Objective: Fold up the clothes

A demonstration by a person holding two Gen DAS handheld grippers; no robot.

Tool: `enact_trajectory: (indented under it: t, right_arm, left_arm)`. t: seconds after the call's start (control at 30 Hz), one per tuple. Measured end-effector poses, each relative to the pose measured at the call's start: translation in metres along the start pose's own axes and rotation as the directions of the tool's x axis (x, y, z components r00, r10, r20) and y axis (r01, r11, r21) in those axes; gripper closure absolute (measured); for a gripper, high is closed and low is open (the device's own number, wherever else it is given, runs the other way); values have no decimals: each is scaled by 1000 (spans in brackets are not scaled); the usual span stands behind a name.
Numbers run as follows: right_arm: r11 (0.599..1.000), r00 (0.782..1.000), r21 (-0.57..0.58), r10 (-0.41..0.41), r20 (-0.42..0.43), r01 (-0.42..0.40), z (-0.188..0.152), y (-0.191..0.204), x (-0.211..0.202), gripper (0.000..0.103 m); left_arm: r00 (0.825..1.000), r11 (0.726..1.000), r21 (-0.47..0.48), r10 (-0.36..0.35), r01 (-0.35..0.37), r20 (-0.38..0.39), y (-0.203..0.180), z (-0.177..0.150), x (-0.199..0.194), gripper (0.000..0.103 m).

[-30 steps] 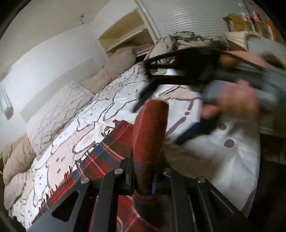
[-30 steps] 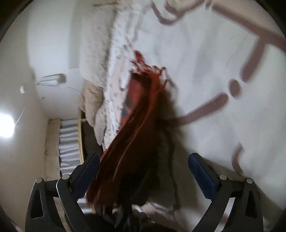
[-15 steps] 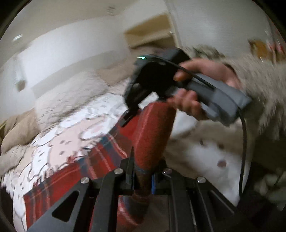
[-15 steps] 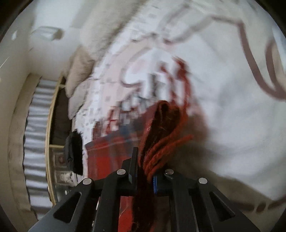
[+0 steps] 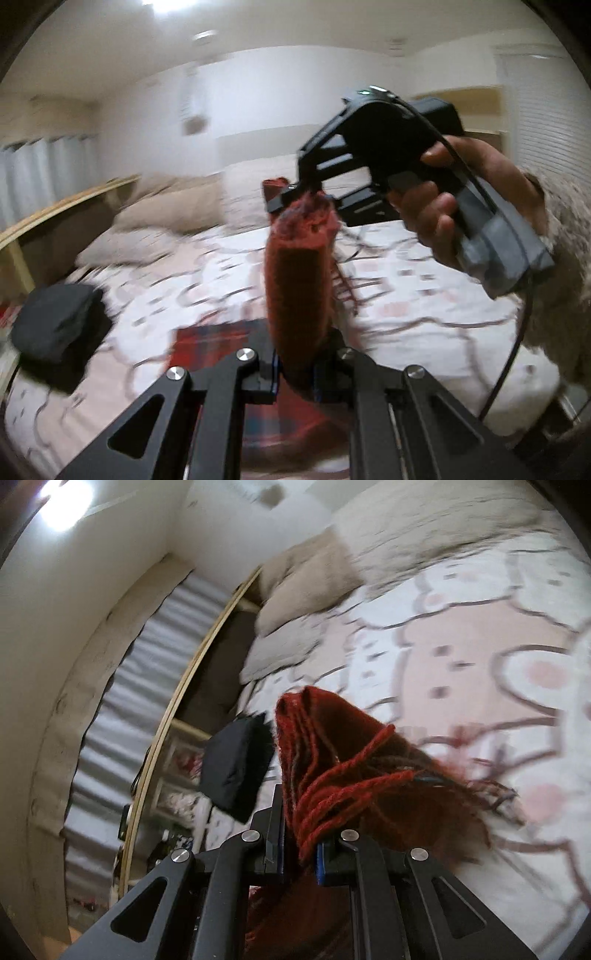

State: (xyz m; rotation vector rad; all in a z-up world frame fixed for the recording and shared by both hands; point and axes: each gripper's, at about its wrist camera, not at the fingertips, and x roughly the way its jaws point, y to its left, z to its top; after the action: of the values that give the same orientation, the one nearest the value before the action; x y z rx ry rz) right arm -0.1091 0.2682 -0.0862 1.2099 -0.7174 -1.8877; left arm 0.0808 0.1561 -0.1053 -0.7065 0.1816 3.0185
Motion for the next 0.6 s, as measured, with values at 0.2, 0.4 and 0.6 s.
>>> enact_trajectory:
  t: [0.2, 0.4, 0.6]
  right_arm:
    - [997, 984, -34, -70, -164, 65, -15, 26, 127, 90]
    - [960, 932, -86, -281, -230, 268, -49, 10, 225, 90]
    - [916, 903, -128, -398, -162, 381, -61, 15, 245, 90]
  left_arm:
    - [971, 969, -200, 99, -144, -219, 100, -65, 29, 90]
    - [938, 957, -228, 95, -177, -332, 132, -117, 73, 90]
    - [930, 951, -274, 34, -142, -365, 140, -133, 84, 85]
